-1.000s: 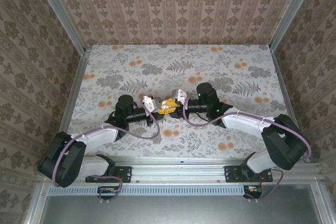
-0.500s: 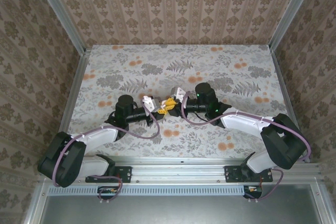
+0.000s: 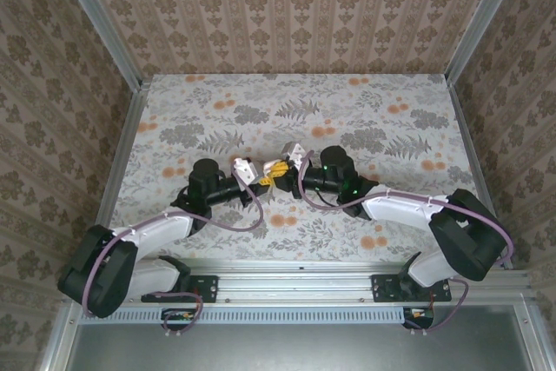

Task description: Insert wireless bluetooth earbuds into charging case

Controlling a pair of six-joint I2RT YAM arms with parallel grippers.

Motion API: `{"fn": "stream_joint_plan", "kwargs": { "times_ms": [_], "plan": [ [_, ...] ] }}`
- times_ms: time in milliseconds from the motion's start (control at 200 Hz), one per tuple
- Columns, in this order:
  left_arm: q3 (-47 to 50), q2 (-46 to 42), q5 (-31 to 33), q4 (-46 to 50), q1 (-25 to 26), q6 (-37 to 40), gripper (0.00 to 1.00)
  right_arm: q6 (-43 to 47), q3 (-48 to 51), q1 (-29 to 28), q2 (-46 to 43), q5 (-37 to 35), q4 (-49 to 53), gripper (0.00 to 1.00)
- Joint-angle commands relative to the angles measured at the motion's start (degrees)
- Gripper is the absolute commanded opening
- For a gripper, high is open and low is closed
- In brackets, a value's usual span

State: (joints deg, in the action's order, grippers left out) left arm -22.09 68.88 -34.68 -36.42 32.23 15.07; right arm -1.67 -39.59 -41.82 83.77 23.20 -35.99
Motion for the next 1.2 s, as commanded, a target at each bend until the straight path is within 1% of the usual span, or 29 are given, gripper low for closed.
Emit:
{"fn": "stream_joint_plan", "kwargs": {
  "times_ms": [0, 295, 485, 655, 755, 890, 935, 960, 1015, 1145, 1195],
  "plan": [
    [0.1, -1.5, 0.6, -2.9, 0.5, 1.3, 0.01, -4.7, 1.7, -0.8, 0.0, -6.0, -3.4, 0.16],
    [1.2, -3.0, 4.6, -3.4, 0.8, 2.0, 0.01, -10.1, 3.1, -3.4, -0.7, -14.6, -5.6, 0.15],
    [1.4, -3.6, 5.9, -3.5, 1.0, 2.4, 0.01, -13.0, 4.3, -4.8, -2.0, -19.9, -6.3, 0.14],
    [1.6, -3.9, 6.3, -3.6, 1.2, 2.6, 0.01, -14.6, 4.3, -5.7, -2.4, -22.5, -6.4, 0.14],
    [1.7, -4.1, 6.4, -3.6, 1.3, 2.8, 0.01, -14.8, 4.1, -6.0, -2.2, -21.9, -7.1, 0.15],
    [1.7, -4.6, 5.0, -2.2, 1.4, 4.0, 0.01, -9.9, 5.7, -5.6, -3.6, -20.3, -7.3, 0.21],
    [1.7, -4.6, 3.9, -1.6, 1.5, 4.6, 0.01, -7.7, 6.1, -5.4, -6.4, -18.9, -6.3, 0.23],
    [1.7, -4.7, 3.3, -1.4, 1.5, 4.9, 0.01, -6.5, 6.2, -5.3, -7.1, -18.1, -5.5, 0.27],
    [1.7, -4.7, 2.1, -1.0, 1.5, 5.5, 0.01, -3.7, 6.8, -5.2, -8.8, -16.8, -4.3, 0.31],
    [1.2, -4.6, -0.6, -0.1, 1.6, 6.2, 0.01, 3.0, 9.2, -4.5, -11.9, -11.9, -4.3, 0.45],
    [0.9, -4.3, -1.4, 0.3, 1.6, 6.3, 0.01, 6.0, 9.1, -3.8, -12.6, -8.8, -2.8, 0.47]
  ]
}}
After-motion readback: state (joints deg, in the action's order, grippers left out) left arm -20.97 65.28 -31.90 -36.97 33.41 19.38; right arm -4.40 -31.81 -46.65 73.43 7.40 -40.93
